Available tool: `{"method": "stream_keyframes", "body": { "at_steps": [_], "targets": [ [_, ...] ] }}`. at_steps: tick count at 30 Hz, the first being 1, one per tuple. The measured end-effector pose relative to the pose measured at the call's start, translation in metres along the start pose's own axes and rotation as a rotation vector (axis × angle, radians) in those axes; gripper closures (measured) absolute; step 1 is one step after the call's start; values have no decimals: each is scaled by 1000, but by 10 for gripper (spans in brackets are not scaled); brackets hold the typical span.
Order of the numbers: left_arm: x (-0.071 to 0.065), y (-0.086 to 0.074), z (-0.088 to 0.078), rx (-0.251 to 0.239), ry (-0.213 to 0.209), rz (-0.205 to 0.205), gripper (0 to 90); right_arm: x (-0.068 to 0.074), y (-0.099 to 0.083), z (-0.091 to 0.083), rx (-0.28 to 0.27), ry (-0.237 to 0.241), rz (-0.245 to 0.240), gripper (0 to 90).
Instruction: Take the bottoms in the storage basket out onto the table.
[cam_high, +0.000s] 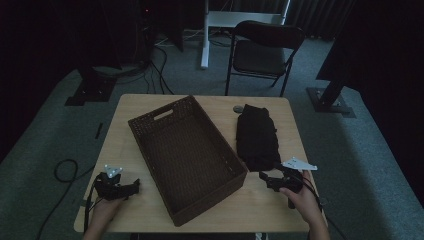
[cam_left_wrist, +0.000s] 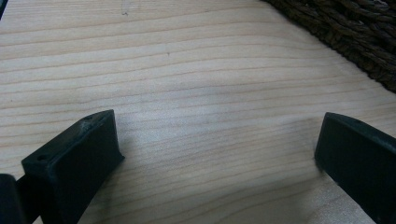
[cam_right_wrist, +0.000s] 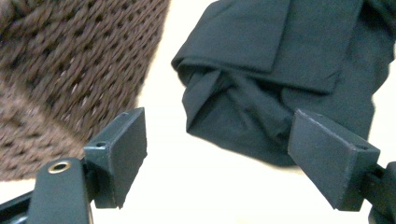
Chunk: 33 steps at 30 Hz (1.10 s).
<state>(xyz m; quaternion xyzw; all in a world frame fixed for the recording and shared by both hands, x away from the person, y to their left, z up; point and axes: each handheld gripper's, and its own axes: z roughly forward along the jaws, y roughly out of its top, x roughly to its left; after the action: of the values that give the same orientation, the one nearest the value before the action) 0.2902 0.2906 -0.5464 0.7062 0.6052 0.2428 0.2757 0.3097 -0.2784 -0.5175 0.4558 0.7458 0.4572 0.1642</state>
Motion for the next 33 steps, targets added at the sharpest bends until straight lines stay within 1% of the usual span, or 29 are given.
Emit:
{"method": "stream_keyframes", "body": {
  "at_steps": [3, 5, 8, 13, 17, 18, 21, 25, 31, 33],
  "targets": [
    [0, 0, 0, 0, 0, 0, 1, 2, -6, 0, 8, 26, -12, 197],
    [0, 0, 0, -1, 0, -1, 1, 4, -9, 0, 7, 36, -46, 197],
    [0, 0, 0, -1, 0, -1, 1, 7, -13, -1, 18, 67, -67, 197],
    [0, 0, 0, 0, 0, -1, 1, 11, -19, 1, 60, 114, -103, 198],
    [0, 0, 0, 0, 0, -1, 1, 14, -23, 4, 83, 130, -146, 203],
    [0, 0, 0, 0, 0, -1, 1, 15, -23, 4, 92, 135, -154, 228],
    [0, 0, 0, 0, 0, -1, 1, 17, -25, 7, 116, 141, -171, 231],
    [0, 0, 0, 0, 0, -1, 1, 18, -28, 11, 137, 133, -191, 232],
    [0, 0, 0, 0, 0, -1, 1, 23, -32, 15, 174, 152, -228, 223],
    [0, 0, 0, 0, 0, -1, 0, 24, -32, 16, 177, 153, -241, 223]
  ]
}}
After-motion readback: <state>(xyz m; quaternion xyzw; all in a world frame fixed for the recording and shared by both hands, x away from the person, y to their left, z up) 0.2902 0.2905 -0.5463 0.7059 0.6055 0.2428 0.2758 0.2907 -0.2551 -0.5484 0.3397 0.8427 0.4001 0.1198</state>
